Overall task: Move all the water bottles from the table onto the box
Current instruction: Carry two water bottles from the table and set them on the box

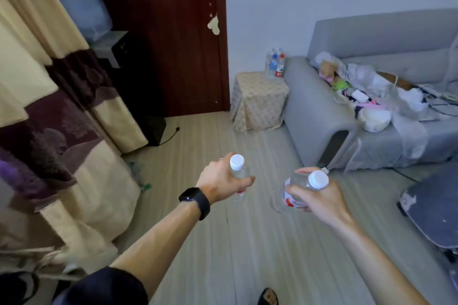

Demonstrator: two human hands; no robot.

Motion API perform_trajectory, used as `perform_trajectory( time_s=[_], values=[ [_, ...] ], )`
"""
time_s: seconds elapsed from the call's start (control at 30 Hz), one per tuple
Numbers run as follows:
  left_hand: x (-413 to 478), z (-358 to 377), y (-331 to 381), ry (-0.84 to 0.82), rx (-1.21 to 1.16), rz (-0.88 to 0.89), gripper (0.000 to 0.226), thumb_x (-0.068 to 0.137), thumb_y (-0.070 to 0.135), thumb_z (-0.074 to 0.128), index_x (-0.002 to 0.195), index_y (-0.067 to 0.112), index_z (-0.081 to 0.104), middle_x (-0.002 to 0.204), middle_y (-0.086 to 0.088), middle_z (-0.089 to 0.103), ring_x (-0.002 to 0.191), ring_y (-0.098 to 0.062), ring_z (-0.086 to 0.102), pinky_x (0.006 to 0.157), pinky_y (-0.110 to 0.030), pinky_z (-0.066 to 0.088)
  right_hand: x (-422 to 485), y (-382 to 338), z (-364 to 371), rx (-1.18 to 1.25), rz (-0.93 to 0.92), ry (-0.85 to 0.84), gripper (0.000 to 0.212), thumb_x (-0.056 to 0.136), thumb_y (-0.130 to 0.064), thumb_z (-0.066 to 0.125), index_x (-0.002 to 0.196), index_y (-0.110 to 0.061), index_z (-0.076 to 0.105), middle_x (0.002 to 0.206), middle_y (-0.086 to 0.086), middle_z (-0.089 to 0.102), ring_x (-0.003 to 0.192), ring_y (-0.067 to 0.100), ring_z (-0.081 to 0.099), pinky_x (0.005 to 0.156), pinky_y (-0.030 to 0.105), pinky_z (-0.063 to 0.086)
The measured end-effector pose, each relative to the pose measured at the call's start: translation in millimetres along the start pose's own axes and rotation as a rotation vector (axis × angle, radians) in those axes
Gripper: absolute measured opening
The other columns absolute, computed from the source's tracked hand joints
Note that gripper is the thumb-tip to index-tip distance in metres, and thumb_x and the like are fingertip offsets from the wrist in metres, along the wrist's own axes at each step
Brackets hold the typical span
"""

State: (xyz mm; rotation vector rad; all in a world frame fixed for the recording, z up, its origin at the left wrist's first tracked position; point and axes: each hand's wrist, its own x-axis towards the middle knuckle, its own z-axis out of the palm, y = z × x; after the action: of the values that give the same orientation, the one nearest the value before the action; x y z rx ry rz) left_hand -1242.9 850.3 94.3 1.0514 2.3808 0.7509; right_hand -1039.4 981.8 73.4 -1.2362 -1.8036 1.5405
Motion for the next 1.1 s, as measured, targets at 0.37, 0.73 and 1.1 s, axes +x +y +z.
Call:
perform_trajectory(
  time_s=[0.37, 0.73, 1.1],
  values=[
    [204, 12, 53, 0.073, -0.076, -0.025, 0.043, 0.070, 0.061, 0.072, 0.097, 0.031, 0.057, 0.086, 0.011, 0.069, 0.083, -0.014, 0.066, 0.077, -0.038, 0.058, 218, -37, -33, -0.043, 0.050, -0.038, 0.036, 0.058, -0.026, 0.083, 0.092, -0.025, 0.071, 0.068, -0.011, 0.068, 0.067, 0.013, 0.063, 0.067, 0.033, 0.053],
    [460, -13, 85, 0.046, -0.060, 0.014, 0.045, 0.067, 0.063, 0.070, 0.097, 0.032, 0.057, 0.087, 0.012, 0.070, 0.085, -0.014, 0.066, 0.078, -0.037, 0.057, 449, -95, -24, -0.033, 0.023, -0.013, 0.046, 0.049, -0.035, 0.084, 0.092, -0.022, 0.072, 0.087, 0.001, 0.076, 0.081, 0.018, 0.069, 0.080, 0.042, 0.057],
    [681, 13, 123, -0.037, -0.067, -0.018, 0.039, 0.071, 0.061, 0.073, 0.092, 0.032, 0.056, 0.087, 0.014, 0.068, 0.087, -0.013, 0.065, 0.077, -0.034, 0.056, 674, -102, -39, -0.053, 0.081, 0.009, 0.031, 0.065, -0.024, 0.090, 0.088, -0.034, 0.072, 0.081, -0.009, 0.074, 0.083, 0.018, 0.071, 0.076, 0.051, 0.061]
  ],
)
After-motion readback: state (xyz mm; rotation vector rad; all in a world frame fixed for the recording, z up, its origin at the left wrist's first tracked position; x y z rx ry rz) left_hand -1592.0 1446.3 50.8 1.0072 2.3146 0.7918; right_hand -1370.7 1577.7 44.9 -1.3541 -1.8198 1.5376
